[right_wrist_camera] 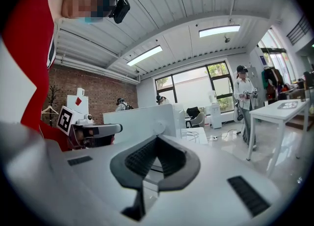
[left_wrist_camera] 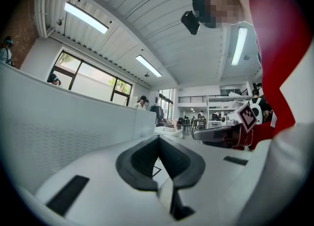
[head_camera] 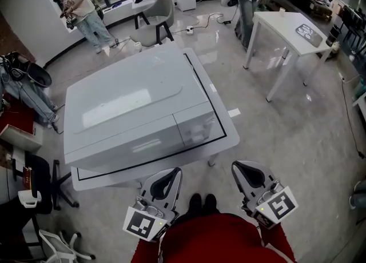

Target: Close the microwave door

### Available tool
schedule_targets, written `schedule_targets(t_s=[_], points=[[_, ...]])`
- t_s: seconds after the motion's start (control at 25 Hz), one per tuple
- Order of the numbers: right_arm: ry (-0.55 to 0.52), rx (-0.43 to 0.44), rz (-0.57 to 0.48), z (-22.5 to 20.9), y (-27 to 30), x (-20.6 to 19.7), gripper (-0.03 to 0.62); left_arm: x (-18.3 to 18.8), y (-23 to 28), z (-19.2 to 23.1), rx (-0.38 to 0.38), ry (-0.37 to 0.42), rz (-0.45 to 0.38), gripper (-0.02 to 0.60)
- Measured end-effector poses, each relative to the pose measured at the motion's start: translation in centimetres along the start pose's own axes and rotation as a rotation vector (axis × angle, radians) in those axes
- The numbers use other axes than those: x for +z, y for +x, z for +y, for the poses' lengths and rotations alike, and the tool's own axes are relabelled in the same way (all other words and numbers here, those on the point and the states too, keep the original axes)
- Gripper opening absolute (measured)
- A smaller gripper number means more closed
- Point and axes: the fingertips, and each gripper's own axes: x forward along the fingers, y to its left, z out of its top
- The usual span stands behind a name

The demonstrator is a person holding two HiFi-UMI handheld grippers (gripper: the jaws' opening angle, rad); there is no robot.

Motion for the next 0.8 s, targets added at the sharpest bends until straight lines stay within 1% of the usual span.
schedule_targets(t_s=[0.28, 0.52, 0.64, 0.8], points=[[0.005, -0.009, 0.009, 0.0, 0.0, -0.2, 0.012, -0.1, -0.1, 0.0, 0.001, -0.003, 0.004, 0.008], [0.034, -0.012, 0.018, 0.3, 0.1, -0.3, 0.012, -0.2, -0.5, 0.2, 0.008, -0.002, 0.009, 0.008], [0.017, -0.011, 0.013, 0.3, 0.1, -0.3, 0.012, -0.3, -0.6, 0.3, 0.009, -0.002, 0.009, 0.008], [0.024, -0.03, 0.044, -0.1, -0.1, -1.2, 0.012, -0.4, -0.7, 0.4, 0.009, -0.002, 0.01, 0.008]])
